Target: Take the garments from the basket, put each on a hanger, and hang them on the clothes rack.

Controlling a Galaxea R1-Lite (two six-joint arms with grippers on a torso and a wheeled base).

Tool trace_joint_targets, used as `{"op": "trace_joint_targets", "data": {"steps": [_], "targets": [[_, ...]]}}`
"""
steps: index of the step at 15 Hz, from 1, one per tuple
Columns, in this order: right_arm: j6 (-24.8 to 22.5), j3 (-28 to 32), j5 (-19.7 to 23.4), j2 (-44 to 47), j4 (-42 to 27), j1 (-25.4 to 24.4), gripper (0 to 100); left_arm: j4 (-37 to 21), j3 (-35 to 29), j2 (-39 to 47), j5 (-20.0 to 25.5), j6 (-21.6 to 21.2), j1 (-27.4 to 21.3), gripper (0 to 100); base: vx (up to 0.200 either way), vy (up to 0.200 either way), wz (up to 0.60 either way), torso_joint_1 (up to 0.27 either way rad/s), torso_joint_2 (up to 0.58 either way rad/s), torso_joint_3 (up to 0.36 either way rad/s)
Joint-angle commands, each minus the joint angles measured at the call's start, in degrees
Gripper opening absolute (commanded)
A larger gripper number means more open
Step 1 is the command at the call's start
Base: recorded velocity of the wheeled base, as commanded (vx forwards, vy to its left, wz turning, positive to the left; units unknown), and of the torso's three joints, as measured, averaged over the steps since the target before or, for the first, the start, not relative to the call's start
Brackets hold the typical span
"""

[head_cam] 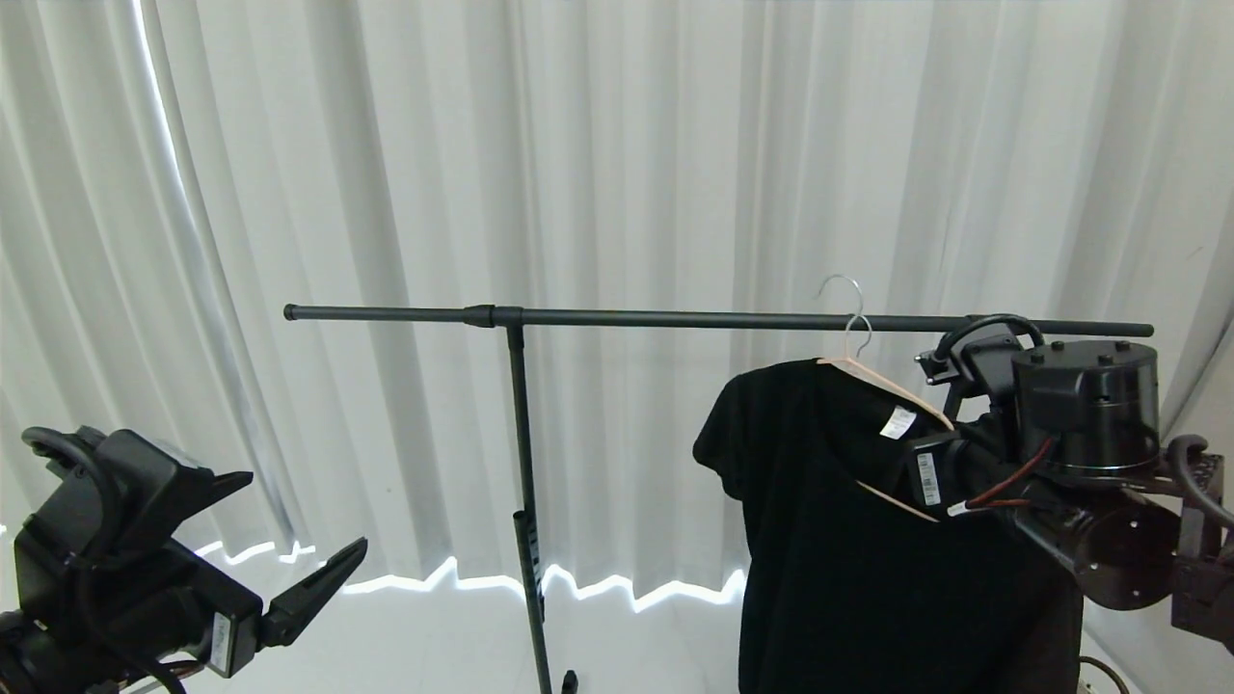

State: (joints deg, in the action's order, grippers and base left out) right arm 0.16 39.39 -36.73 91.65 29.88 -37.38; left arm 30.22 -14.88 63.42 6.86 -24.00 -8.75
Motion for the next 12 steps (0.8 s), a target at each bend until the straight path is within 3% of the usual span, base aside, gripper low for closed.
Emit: {"op": "trace_joint_targets", "data": {"steps": [1,12], "targets": [[0.0,0.2,0.0,1.0,0.0,-0.3,0,0.0,0.3,-0.5,0.0,0.1,-1.5,100,0.200,0.000,0.00,-0.002,0.01,-0.007],[0.1,0.1,-0.8,2.0,0.2,-2.4,0,0.0,0.1,-0.6,0.0,0.3,-1.5,100,0.200,0.000,0.00,0.004,0.00,0.004]]}}
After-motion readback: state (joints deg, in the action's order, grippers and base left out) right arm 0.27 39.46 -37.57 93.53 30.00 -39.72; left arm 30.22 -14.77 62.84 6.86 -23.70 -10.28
